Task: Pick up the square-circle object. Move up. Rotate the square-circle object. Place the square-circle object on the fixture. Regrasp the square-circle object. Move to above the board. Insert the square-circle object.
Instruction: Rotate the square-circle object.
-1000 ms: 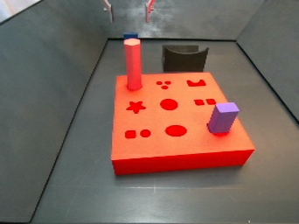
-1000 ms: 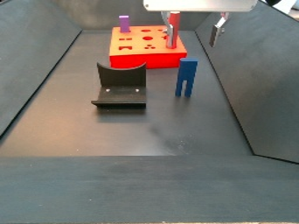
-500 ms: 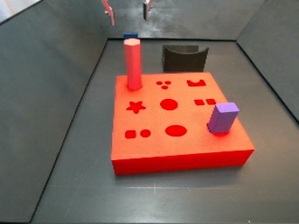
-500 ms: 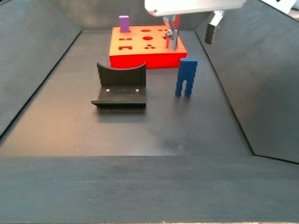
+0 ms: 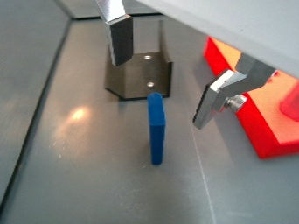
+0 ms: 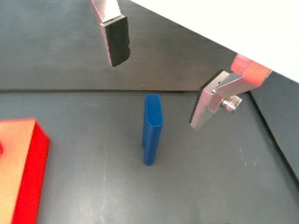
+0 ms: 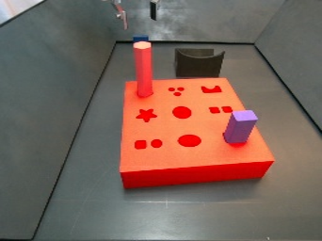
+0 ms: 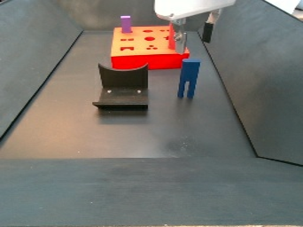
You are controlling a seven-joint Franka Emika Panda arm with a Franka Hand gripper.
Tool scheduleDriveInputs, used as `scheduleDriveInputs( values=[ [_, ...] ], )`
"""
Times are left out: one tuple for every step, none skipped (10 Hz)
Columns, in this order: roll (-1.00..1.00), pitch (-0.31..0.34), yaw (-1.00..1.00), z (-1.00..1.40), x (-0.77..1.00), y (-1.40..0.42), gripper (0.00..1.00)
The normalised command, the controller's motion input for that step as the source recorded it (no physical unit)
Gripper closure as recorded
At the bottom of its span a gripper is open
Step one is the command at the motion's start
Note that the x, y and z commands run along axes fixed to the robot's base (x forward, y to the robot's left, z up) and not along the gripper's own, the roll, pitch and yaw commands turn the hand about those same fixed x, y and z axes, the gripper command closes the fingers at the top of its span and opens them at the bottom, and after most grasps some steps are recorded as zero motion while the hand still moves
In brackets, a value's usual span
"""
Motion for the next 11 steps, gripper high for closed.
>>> scheduleDriveInputs(
  values=[
    [-0.02, 0.005, 1.0, -0.02, 0.03, -0.01, 0.0],
    [-0.02, 0.005, 1.0, -0.02, 0.03, -0.01, 0.0],
    [-0.02, 0.005, 1.0, -0.02, 0.03, -0.01, 0.0],
    [-0.02, 0.005, 1.0, -0.02, 0.03, -0.01, 0.0],
    [-0.02, 0.005, 1.0, -0.02, 0.03, -0.01, 0.0],
    [-0.02, 0.006, 1.0, -0.02, 0.03, -0.01, 0.0],
    [-0.02, 0.006, 1.0, -0.02, 0.03, -0.01, 0.0],
    [-0.02, 0.006, 1.0, -0.02, 0.03, -0.01, 0.0],
    [-0.02, 0.006, 1.0, -0.02, 0.03, -0.01, 0.0],
    [-0.02, 0.006, 1.0, -0.02, 0.03, -0.01, 0.0],
    [-0.02, 0.007, 1.0, -0.02, 0.03, -0.01, 0.0]
  ],
)
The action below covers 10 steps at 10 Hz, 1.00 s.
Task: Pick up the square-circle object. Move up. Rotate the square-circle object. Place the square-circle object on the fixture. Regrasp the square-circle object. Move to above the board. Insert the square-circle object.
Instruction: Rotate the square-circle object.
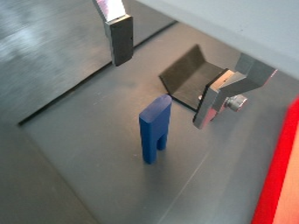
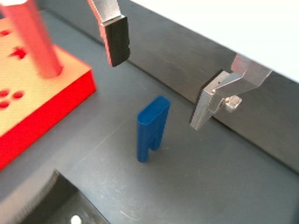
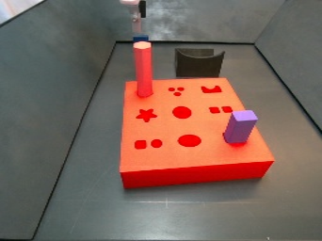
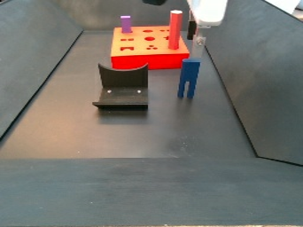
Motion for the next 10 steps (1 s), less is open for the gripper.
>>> scheduleDriveInputs(
  values=[
    [-0.02, 0.007, 1.0, -0.02, 0.03, -0.01, 0.0],
    [-0.02, 0.007, 1.0, -0.02, 0.03, -0.01, 0.0],
    [-0.02, 0.008, 1.0, -0.02, 0.03, -0.01, 0.0],
    [-0.03, 0.008, 1.0, -0.02, 0.03, -0.01, 0.0],
    [-0.03, 0.008, 1.0, -0.02, 0.03, -0.01, 0.0],
    [-0.03, 0.009, 1.0, -0.02, 0.03, -0.01, 0.0],
    [-0.03, 0.009, 1.0, -0.02, 0.03, -0.01, 0.0],
    [-0.03, 0.01, 1.0, -0.01, 0.03, -0.01, 0.0],
    [-0.03, 0.01, 1.0, -0.01, 0.03, -0.01, 0.0],
    [-0.04, 0.011, 1.0, -0.01, 0.03, -0.01, 0.0]
  ],
)
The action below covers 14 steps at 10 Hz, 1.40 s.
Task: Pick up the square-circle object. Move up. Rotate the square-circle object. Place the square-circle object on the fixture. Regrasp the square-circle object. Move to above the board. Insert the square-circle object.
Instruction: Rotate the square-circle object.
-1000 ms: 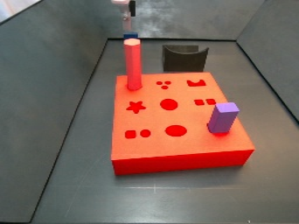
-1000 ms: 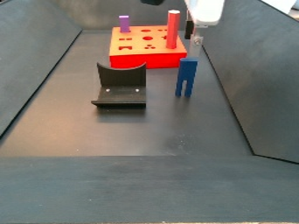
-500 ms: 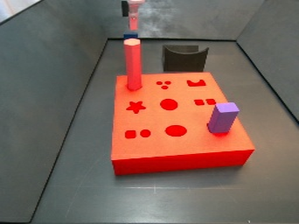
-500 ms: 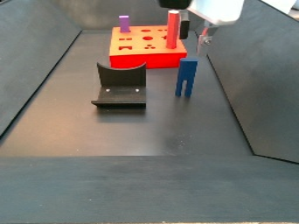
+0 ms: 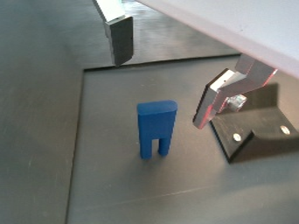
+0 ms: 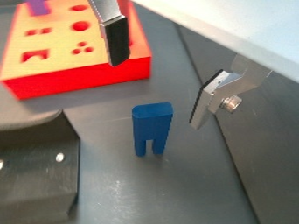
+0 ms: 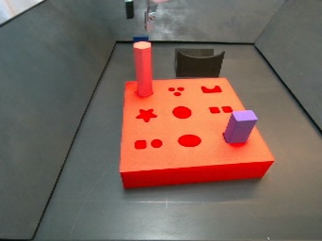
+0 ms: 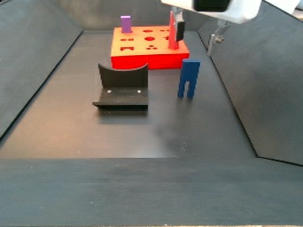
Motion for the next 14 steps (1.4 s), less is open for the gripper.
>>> scheduleDriveInputs(
  values=[
    [-0.04, 0.012, 1.0, -0.01, 0.03, -0.01, 0.0],
    [-0.04, 0.013, 1.0, -0.01, 0.03, -0.01, 0.0],
    [-0.05, 0.014, 1.0, -0.01, 0.03, -0.01, 0.0],
    [-0.05, 0.016, 1.0, -0.01, 0.03, -0.01, 0.0],
    [-0.06, 0.017, 1.0, -0.01, 0.03, -0.01, 0.0],
    [-0.07, 0.02, 1.0, -0.01, 0.03, -0.01, 0.0],
    [-0.08, 0.022, 1.0, -0.01, 0.03, -0.01, 0.0],
    [-0.08, 0.024, 1.0, -0.01, 0.03, -0.01, 0.0],
    [-0.1, 0.03, 1.0, -0.01, 0.03, -0.01, 0.0],
    [-0.13, 0.039, 1.0, -0.01, 0.03, -0.01, 0.0],
    [-0.14, 0.043, 0.85, -0.01, 0.03, 0.0, 0.0],
    [-0.14, 0.043, 0.68, -0.01, 0.03, 0.0, 0.0],
    [-0.11, 0.045, 0.4, -0.01, 0.03, 0.0, 0.0],
    [-0.1, 0.046, 0.26, -0.01, 0.03, 0.0, 0.0]
  ],
)
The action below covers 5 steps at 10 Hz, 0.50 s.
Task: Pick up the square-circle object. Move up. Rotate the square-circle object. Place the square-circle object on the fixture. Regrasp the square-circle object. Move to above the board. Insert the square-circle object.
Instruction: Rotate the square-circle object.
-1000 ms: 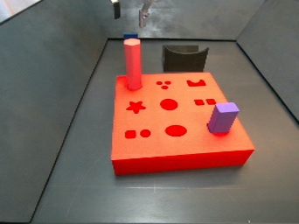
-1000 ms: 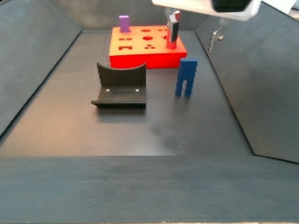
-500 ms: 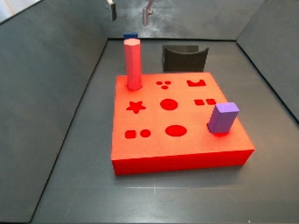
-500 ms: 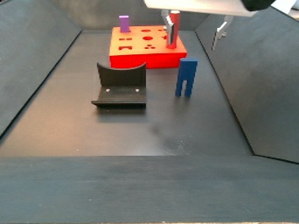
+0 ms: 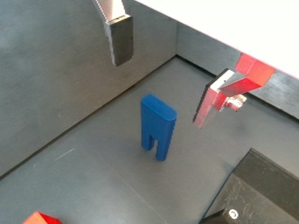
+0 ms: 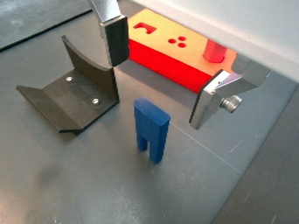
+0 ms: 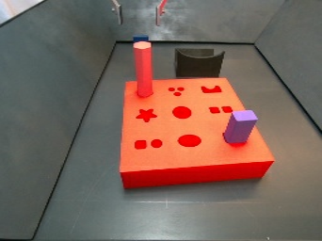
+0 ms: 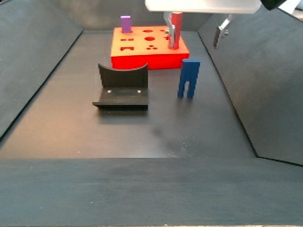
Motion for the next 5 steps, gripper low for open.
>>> scheduleDriveInputs(
  values=[
    [-0.09, 0.046, 0.14, -1.0, 0.0, 0.0, 0.0],
    [-0.09, 0.035, 0.09, -1.0, 0.01, 0.0, 0.0],
    [-0.09, -0.005, 0.06, -1.0, 0.04, 0.0, 0.0],
    [-0.09, -0.012, 0.05, -1.0, 0.04, 0.0, 0.0],
    [-0.09, -0.025, 0.03, -0.84, 0.04, -0.01, 0.0]
  ],
)
